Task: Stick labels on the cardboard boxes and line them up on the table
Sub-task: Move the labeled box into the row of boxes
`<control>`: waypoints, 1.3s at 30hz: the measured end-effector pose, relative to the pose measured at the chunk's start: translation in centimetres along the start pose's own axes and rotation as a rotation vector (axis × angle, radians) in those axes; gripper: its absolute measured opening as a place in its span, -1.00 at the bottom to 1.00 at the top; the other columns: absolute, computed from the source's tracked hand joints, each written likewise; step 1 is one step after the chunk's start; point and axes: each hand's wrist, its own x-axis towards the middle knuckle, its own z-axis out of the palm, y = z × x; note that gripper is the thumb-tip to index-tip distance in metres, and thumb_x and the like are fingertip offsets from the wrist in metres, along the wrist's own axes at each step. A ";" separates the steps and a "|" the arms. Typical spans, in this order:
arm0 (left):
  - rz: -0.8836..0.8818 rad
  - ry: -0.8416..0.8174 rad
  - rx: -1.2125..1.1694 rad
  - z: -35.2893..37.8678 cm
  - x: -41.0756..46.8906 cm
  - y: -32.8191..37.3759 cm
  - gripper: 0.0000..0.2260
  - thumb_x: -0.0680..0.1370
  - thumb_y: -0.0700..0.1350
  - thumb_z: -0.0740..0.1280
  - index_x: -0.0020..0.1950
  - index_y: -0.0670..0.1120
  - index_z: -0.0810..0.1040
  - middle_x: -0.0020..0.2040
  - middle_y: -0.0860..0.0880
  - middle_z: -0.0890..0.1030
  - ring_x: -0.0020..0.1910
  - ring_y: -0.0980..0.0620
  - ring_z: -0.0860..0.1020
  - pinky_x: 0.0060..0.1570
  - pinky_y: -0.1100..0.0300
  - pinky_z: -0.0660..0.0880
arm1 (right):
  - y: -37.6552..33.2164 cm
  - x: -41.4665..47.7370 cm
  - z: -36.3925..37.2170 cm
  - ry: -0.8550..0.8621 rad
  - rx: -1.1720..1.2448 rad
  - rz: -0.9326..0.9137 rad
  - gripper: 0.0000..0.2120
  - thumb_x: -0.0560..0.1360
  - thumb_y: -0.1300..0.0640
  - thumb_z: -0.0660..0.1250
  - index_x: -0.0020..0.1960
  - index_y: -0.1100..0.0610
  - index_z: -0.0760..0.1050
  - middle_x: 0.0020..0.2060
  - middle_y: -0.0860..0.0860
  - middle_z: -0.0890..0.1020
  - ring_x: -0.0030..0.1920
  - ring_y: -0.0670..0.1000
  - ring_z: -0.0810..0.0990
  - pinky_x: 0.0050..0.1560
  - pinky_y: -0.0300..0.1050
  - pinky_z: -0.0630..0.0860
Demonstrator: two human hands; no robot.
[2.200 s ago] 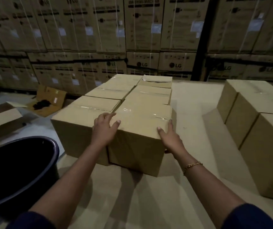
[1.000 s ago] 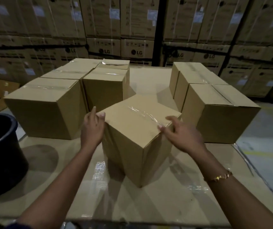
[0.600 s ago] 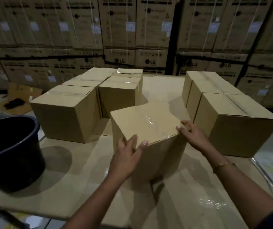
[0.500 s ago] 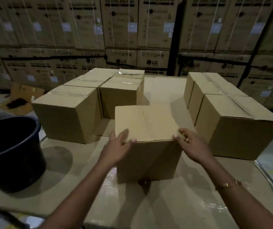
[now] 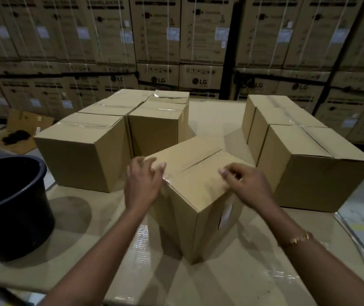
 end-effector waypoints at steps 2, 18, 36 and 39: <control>0.031 -0.072 -0.073 0.0 -4.2 2.0 -0.48 0.56 0.39 0.09 0.41 0.19 0.43 0.36 0.00 0.33 0.31 -0.01 0.39 0.09 0.04 0.48 | 3.2 3.9 -0.5 0.096 -0.116 0.077 -0.70 0.57 -0.20 0.31 0.21 -0.10 0.60 0.14 -0.05 0.63 0.03 -0.04 0.59 -0.03 -0.05 0.53; -0.148 -0.261 -0.112 -0.1 -4.5 -1.0 -0.52 0.71 0.16 0.01 0.61 0.34 -0.05 0.61 -0.07 0.16 0.45 -0.13 0.35 0.32 -0.11 0.36 | 6.5 -1.3 3.8 -0.108 0.340 0.298 -0.34 0.55 -0.37 0.15 0.59 -0.16 0.21 0.45 0.05 0.48 0.40 0.10 0.48 0.36 0.10 0.45; 0.092 0.011 0.221 -5.1 3.0 2.9 -0.47 0.59 0.41 0.05 0.41 0.12 0.40 0.23 -0.09 0.60 0.09 -0.12 0.59 -0.11 0.06 0.48 | 0.6 4.9 -0.4 0.033 -0.289 -0.055 -0.45 0.56 -0.47 0.03 0.49 -0.29 0.23 0.20 0.06 0.65 0.07 0.18 0.65 -0.03 0.11 0.64; 0.078 0.015 0.088 -2.9 5.6 1.7 -0.51 0.64 0.34 0.02 0.50 0.16 0.29 0.46 -0.06 0.38 0.28 -0.16 0.50 0.03 0.02 0.44 | -1.0 7.0 0.4 0.012 -0.349 -0.061 -0.42 0.56 -0.48 -0.01 0.51 -0.28 0.19 0.23 0.02 0.64 0.12 0.18 0.63 -0.02 0.12 0.63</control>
